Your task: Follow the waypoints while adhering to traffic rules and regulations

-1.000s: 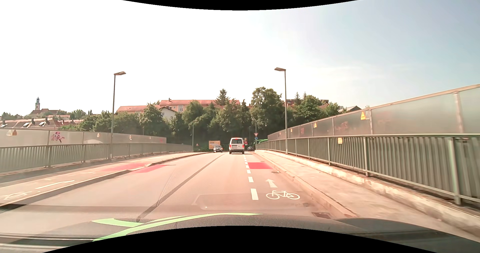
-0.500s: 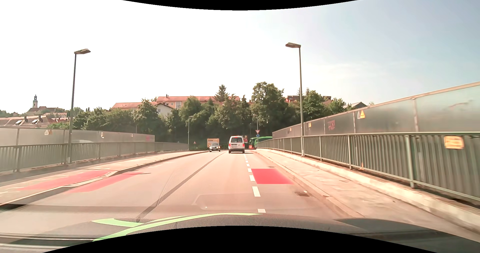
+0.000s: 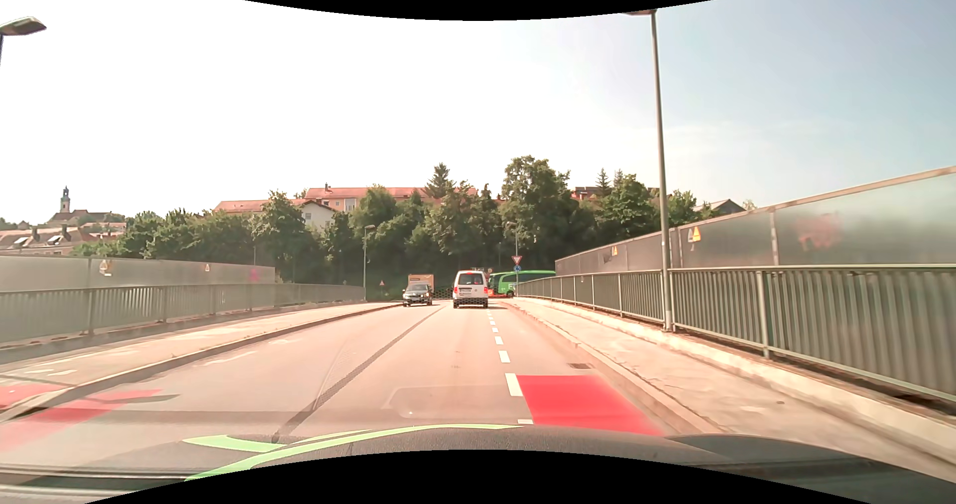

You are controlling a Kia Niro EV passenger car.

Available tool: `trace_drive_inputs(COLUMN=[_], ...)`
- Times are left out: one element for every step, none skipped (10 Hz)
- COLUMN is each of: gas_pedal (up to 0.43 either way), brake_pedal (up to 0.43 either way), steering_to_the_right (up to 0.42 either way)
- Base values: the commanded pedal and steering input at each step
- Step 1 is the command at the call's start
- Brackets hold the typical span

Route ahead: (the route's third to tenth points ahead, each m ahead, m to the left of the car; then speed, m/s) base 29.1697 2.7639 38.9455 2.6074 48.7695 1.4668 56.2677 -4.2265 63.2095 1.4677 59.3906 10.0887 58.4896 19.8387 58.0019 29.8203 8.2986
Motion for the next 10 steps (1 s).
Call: trace_drive_inputs(gas_pedal=[0.0, 0.0, 0.0, 0.0, 0.0, 0.0, 0.0, 0.0, 0.0, 0.0], brake_pedal=[0.0, 0.0, 0.0, 0.0, 0.091, 0.177, 0.201, 0.22, 0.195, 0.177], steering_to_the_right=[0.002, 0.003, 0.003, 0.0, -0.002, -0.002, -0.001, 0.0, -0.001, -0.001])
